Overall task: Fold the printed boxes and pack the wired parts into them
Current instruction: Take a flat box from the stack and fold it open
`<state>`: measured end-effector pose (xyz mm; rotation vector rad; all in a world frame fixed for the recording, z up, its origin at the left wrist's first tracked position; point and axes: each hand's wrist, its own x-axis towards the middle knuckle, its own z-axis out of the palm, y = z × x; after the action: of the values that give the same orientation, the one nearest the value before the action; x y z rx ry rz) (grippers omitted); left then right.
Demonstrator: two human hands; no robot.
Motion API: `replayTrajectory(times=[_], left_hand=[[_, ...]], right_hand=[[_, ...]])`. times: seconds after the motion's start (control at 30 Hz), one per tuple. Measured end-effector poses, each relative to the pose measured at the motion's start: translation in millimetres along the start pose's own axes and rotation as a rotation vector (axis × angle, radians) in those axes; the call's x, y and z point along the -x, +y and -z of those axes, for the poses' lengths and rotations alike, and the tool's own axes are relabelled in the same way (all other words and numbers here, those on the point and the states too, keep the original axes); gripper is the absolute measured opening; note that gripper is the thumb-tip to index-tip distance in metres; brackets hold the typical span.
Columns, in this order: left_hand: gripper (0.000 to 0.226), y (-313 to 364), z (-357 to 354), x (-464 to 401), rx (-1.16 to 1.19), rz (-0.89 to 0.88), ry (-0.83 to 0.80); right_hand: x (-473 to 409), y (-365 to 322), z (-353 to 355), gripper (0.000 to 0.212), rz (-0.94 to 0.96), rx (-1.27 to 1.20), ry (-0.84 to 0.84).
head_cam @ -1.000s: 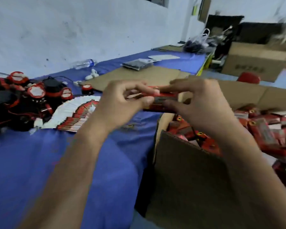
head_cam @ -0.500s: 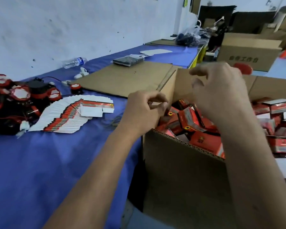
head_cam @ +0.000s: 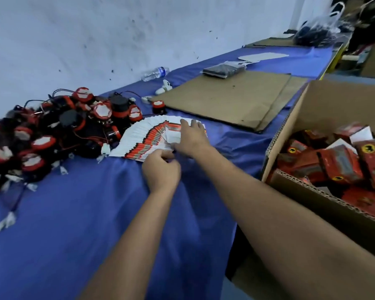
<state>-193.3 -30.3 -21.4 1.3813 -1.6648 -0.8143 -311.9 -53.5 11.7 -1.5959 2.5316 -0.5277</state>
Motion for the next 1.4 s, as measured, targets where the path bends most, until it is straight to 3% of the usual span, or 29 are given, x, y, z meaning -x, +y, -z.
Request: replayTrajectory(times=[0.07,0.13,0.3,0.37,0.47,0.57,0.73,0.9,1.0,1.17,1.27,1.4], left_hand=[[0.024,-3.7,2.8,-9.9,0.016,0.026,0.013],[0.025,-7.8,5.4,-16.1,0.056,0.067,0.012],[0.014,-15.3,6.1,-22.7,0.163,0.145,0.06],[0.013,-7.3,11.2,-23.5,0.534,0.27,0.042],[0.046,-6.7,45.9,-29.0,1.061,0.414,-0.184],[0.064,-34.5,104.5,-29.6,1.287,0.324,-0.388],[0.042,-87.2,212.9,-1.3,1.347,0.187,-0.134],[0.069,-136.0,293.2,30.7,1.165,0.238,0.192],[0.073,-161.5,316.5,47.8,0.963,0.23,0.286],[0.075,-174.5,322.6,55.7,0.7,0.134,0.214],[0.073,-173.5,316.8,51.3,0.358,0.014,0.244],[0.076,-176.4,311.1,53.6,0.082,-0.119,0.346]], right_hand=[[-17.0,-1.3,-12.7,0.083,0.053,-0.004,-0.128],[-24.8,-0.8,-21.6,0.058,0.095,0.061,-0.143],[-10.8,-4.6,-11.7,0.027,0.187,0.235,0.04],[7.1,-14.2,-4.2,0.023,0.188,0.214,0.203],[47.4,-47.8,-2.8,0.023,0.426,-0.183,0.355],[91.8,-93.6,-11.5,0.026,0.737,-0.515,0.267],[136.5,-173.1,-38.8,0.028,0.952,-0.806,0.051],[155.7,-238.9,-76.5,0.041,0.653,-1.245,-0.33],[158.9,-253.3,-108.4,0.04,0.573,-1.303,-0.563],[149.7,-251.2,-133.5,0.064,0.54,-1.364,-0.71],[146.3,-247.2,-128.4,0.059,0.555,-1.523,-0.803],[149.5,-246.3,-125.2,0.056,0.538,-1.464,-0.695]])
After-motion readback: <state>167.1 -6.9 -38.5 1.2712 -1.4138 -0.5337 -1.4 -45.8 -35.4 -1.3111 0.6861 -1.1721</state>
